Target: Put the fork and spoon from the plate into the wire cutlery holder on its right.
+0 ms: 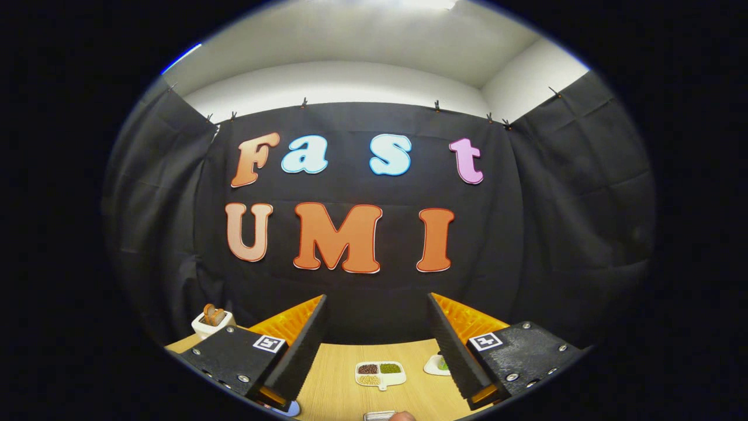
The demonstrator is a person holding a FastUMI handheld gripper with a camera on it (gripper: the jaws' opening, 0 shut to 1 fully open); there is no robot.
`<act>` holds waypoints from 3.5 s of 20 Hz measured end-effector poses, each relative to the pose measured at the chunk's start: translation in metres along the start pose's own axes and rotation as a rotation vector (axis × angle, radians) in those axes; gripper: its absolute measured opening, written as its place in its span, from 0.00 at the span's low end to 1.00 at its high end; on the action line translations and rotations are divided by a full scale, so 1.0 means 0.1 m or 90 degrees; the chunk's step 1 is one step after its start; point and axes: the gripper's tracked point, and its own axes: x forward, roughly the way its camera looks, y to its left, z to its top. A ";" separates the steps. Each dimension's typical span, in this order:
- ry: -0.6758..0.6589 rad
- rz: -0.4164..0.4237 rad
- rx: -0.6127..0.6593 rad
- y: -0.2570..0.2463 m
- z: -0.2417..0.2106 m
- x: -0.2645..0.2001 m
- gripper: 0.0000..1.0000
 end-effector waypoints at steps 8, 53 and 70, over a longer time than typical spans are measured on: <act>0.062 0.014 0.013 0.35 -0.32 0.11 0.98; 0.719 0.183 -0.069 2.57 -4.32 -1.36 0.52; 0.690 0.145 0.003 2.25 -3.95 -1.16 0.08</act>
